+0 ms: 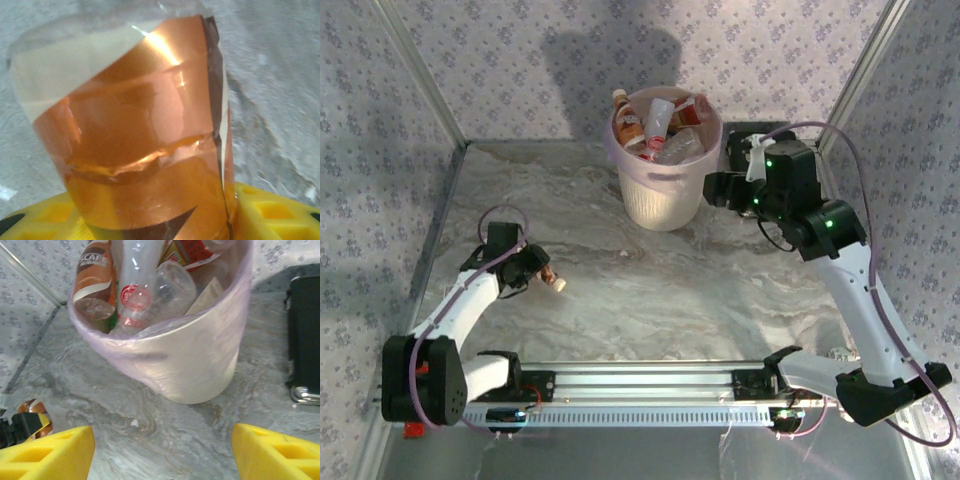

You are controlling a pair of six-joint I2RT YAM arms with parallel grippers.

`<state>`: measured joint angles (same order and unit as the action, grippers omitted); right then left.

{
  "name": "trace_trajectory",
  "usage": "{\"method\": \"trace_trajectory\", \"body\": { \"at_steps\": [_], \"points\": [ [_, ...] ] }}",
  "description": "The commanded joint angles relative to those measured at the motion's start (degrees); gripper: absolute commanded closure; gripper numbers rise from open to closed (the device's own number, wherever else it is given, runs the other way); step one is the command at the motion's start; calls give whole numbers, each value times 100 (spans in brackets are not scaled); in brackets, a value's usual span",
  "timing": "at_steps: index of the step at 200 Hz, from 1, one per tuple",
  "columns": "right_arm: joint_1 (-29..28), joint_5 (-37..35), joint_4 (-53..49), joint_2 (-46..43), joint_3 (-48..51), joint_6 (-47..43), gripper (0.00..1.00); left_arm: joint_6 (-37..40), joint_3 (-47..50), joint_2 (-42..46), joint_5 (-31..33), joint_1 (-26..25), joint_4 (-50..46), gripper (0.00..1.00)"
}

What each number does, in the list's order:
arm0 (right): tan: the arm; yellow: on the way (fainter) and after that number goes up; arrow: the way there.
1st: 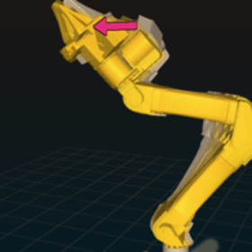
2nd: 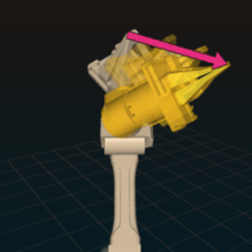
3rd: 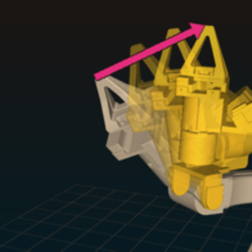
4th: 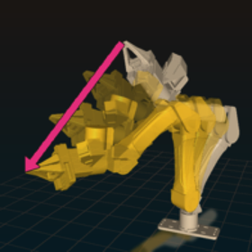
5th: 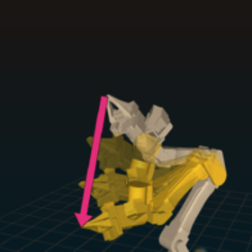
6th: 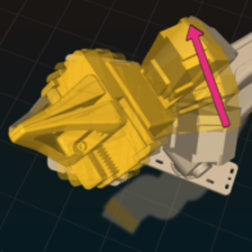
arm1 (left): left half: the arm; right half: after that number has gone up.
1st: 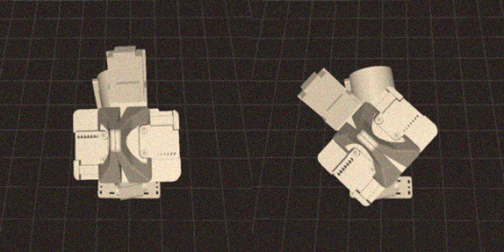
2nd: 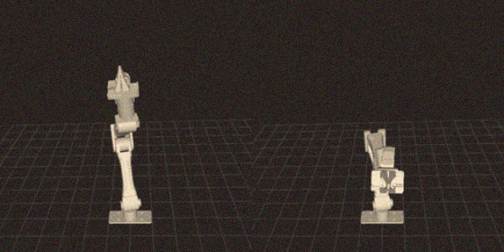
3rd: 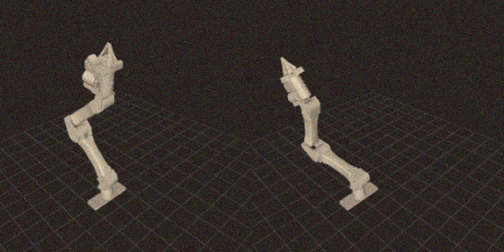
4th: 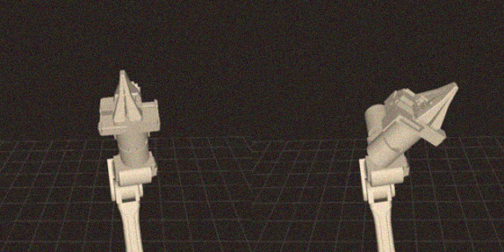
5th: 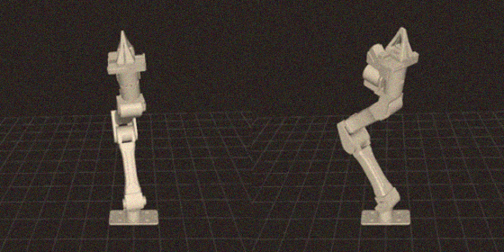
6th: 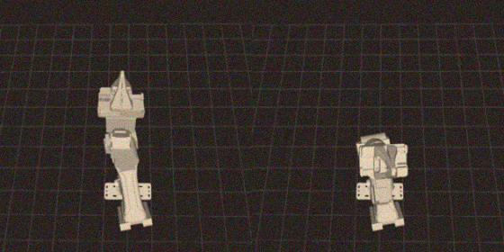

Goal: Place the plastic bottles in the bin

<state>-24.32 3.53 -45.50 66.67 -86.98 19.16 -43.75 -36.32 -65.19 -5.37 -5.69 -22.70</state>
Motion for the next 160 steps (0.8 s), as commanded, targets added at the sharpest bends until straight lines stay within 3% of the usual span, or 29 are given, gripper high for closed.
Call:
{"method": "trace_trajectory", "body": {
  "at_steps": [1,56,92,123,160],
  "points": [
    [-81,510,223,-36,121,228,26,859,-392,319,-968,-162,296,55],
    [-225,1417,590,-78,675,602,25,2761,-1155,349,-2698,-973,701,56],
    [-441,1901,765,-43,806,544,23,3891,-1467,340,-3198,-1500,817,52],
    [-669,2278,1078,148,877,524,22,4250,-1639,231,-3642,-1759,1180,52],
    [-980,2481,1362,775,656,331,15,4546,-2227,-165,-3963,-2016,793,54]
  ]
}}
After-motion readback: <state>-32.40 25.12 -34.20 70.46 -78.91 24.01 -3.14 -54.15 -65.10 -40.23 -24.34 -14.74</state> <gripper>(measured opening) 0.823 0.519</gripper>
